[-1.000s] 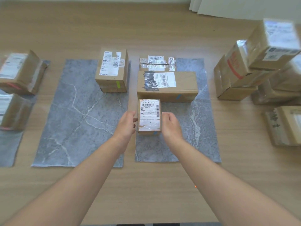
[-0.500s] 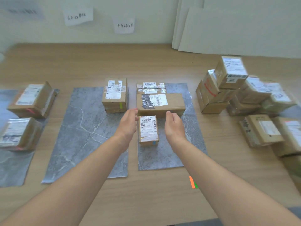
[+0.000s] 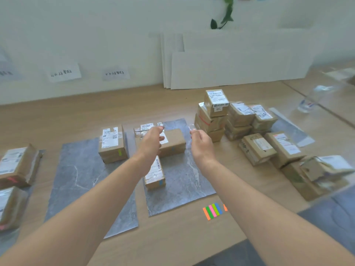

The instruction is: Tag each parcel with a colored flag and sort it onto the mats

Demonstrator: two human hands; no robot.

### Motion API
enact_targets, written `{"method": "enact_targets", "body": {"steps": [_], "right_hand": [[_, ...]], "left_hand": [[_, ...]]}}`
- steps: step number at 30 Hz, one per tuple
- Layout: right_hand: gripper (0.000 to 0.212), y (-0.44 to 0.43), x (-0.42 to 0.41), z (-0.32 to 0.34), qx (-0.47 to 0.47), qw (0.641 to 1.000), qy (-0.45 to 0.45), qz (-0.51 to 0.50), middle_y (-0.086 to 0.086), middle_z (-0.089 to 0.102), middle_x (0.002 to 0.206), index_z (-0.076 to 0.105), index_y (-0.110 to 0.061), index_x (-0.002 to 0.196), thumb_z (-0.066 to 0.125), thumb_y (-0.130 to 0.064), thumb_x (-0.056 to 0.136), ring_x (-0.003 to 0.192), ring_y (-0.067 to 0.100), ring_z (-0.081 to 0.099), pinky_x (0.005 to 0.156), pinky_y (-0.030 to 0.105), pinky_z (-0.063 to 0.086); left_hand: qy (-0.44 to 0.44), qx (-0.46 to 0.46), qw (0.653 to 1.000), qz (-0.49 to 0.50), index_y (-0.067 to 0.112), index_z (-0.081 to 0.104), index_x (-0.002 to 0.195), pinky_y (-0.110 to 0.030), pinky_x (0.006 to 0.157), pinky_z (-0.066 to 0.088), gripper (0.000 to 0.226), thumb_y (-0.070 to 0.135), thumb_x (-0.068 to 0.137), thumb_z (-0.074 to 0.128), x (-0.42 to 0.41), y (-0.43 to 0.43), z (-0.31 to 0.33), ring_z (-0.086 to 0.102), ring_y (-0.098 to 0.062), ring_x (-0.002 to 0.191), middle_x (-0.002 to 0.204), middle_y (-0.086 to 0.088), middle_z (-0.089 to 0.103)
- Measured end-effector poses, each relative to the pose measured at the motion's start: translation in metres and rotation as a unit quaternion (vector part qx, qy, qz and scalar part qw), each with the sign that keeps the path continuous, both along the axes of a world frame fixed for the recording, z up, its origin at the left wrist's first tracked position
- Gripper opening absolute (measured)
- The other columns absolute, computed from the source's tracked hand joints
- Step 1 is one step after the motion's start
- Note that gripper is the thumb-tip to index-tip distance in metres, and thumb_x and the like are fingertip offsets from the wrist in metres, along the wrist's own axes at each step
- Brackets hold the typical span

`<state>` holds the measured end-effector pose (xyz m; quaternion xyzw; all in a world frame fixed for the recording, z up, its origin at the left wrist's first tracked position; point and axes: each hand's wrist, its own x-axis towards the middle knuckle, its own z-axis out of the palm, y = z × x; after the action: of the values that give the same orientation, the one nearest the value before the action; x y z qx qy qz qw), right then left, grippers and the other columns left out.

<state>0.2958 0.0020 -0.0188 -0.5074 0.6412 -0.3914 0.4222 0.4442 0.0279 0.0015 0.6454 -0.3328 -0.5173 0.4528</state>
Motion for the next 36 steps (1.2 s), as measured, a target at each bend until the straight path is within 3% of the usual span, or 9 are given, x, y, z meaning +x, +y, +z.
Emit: {"method": "enact_targets", "body": {"steps": [7, 11, 19, 24, 29, 34, 36], "right_hand": [[0.039, -0.002, -0.084, 0.019, -0.006, 0.998, 0.001, -0.055, -0.007, 0.062, 0.091, 0.066, -0.011, 0.108, 0.038, -0.039, 0.106, 0.098, 0.020, 0.060, 0.091, 0.039, 0.047], [0.039, -0.004, -0.144, 0.019, -0.005, 0.997, -0.005, -0.082, -0.005, 0.063, 0.093, 0.066, -0.010, 0.108, 0.039, -0.039, 0.106, 0.101, 0.021, 0.061, 0.094, 0.041, 0.047], [0.036, -0.008, -0.267, 0.004, 0.018, 0.994, -0.005, -0.110, -0.004, 0.064, 0.094, 0.066, -0.011, 0.108, 0.040, -0.036, 0.105, 0.098, 0.021, 0.061, 0.087, 0.035, 0.046], [0.039, -0.019, -0.336, -0.004, 0.021, 0.992, -0.005, -0.123, 0.004, 0.070, 0.107, 0.066, -0.007, 0.111, 0.042, -0.036, 0.103, 0.103, 0.024, 0.062, 0.095, 0.041, 0.049], [0.041, -0.028, -0.384, -0.011, 0.028, 0.993, -0.004, -0.113, 0.008, 0.067, 0.115, 0.063, -0.004, 0.118, 0.039, -0.035, 0.105, 0.109, 0.024, 0.060, 0.089, 0.036, 0.046], [0.042, -0.042, -0.407, -0.023, 0.045, 0.993, -0.009, -0.112, 0.003, 0.067, 0.108, 0.062, -0.003, 0.118, 0.038, -0.034, 0.106, 0.106, 0.022, 0.060, 0.085, 0.035, 0.045], [0.041, -0.051, -0.411, -0.032, 0.055, 0.992, -0.005, -0.110, -0.001, 0.066, 0.098, 0.063, -0.007, 0.117, 0.038, -0.036, 0.106, 0.096, 0.015, 0.060, 0.078, 0.031, 0.044]], "left_hand": [[-0.013, 0.001, 0.998, -0.054, 0.027, 0.059, 0.134, -0.046, 0.109, 0.044, 0.041, 0.044, 0.101, 0.042, -0.079, -0.020, 0.017, 0.056, -0.027, 0.118, 0.110, 0.002, 0.061], [-0.011, 0.006, 0.997, -0.078, 0.028, 0.059, 0.132, -0.041, 0.103, 0.047, 0.039, 0.044, 0.101, 0.042, -0.140, -0.032, 0.017, 0.057, -0.023, 0.111, 0.116, 0.000, 0.062], [-0.008, 0.034, 0.993, -0.109, 0.026, 0.056, 0.136, -0.045, 0.110, 0.043, 0.040, 0.040, 0.102, 0.040, -0.266, -0.041, 0.002, 0.055, -0.025, 0.118, 0.126, -0.003, 0.059], [-0.009, 0.047, 0.994, -0.103, 0.029, 0.060, 0.132, -0.044, 0.107, 0.046, 0.039, 0.043, 0.100, 0.043, -0.331, -0.054, -0.011, 0.057, -0.025, 0.114, 0.122, -0.004, 0.062], [-0.008, 0.063, 0.993, -0.096, 0.028, 0.061, 0.130, -0.043, 0.104, 0.048, 0.037, 0.041, 0.100, 0.043, -0.371, -0.068, -0.023, 0.058, -0.024, 0.110, 0.118, -0.003, 0.062], [-0.001, 0.085, 0.993, -0.086, 0.028, 0.061, 0.128, -0.043, 0.104, 0.049, 0.035, 0.041, 0.100, 0.046, -0.392, -0.086, -0.034, 0.058, -0.024, 0.111, 0.116, -0.003, 0.061], [0.001, 0.091, 0.992, -0.084, 0.027, 0.060, 0.128, -0.043, 0.104, 0.049, 0.035, 0.041, 0.099, 0.046, -0.395, -0.095, -0.042, 0.059, -0.023, 0.111, 0.118, -0.003, 0.061]]}}
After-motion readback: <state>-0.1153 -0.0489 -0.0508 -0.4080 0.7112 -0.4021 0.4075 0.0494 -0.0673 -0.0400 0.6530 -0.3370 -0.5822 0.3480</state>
